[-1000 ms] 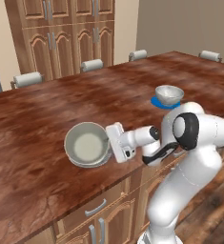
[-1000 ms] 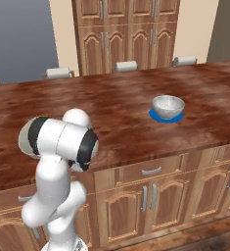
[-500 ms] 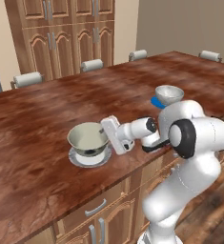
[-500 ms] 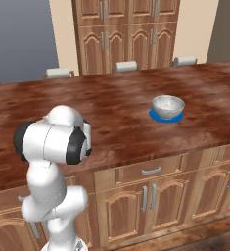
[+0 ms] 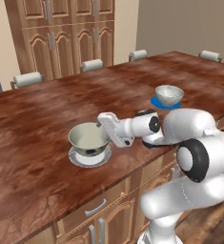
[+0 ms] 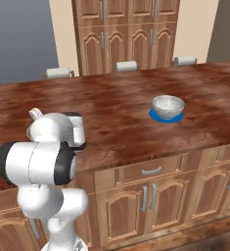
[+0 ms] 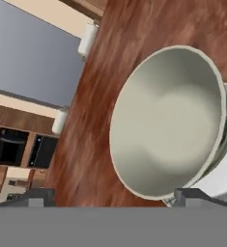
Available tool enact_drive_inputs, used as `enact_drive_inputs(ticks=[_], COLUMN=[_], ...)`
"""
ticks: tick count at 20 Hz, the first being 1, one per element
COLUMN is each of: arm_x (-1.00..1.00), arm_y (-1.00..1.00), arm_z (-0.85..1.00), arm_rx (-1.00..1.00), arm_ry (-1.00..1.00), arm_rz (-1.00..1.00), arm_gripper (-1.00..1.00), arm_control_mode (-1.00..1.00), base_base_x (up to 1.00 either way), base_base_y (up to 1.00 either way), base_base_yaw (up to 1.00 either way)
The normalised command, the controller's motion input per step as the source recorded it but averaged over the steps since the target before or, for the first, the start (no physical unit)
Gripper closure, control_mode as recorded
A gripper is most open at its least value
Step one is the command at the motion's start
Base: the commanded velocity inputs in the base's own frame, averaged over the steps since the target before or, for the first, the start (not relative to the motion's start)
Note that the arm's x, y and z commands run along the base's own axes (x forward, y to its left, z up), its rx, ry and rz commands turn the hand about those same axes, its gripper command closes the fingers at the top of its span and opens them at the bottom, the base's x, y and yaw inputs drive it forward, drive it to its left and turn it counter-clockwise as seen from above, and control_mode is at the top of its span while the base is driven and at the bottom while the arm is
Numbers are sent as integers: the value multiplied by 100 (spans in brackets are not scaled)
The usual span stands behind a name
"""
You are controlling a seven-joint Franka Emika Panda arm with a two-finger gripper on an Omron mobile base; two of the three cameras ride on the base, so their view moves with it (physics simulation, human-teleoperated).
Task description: Move the bowls from the cabinet to the plates on the dining table.
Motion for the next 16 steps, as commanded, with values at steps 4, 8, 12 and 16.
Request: enact_drive_inputs(ticks=[4,8,12,16], arm_x=[-98,-100,-87,-62], arm_y=[-31,-51,-47,-43], arm_z=[22,26,80,92], arm_rx=[-19,-31,-46,-55], arm_ry=[-27,-24,-25,-23], arm_rz=[28,27,23,24], arm_gripper=[-100,-100,-100,-100], arm_control_mode=[-100,-100,-100,-100], base_base_x=[0,0,0,0], base_base_y=[0,0,0,0], base_base_yaw=[0,0,0,0])
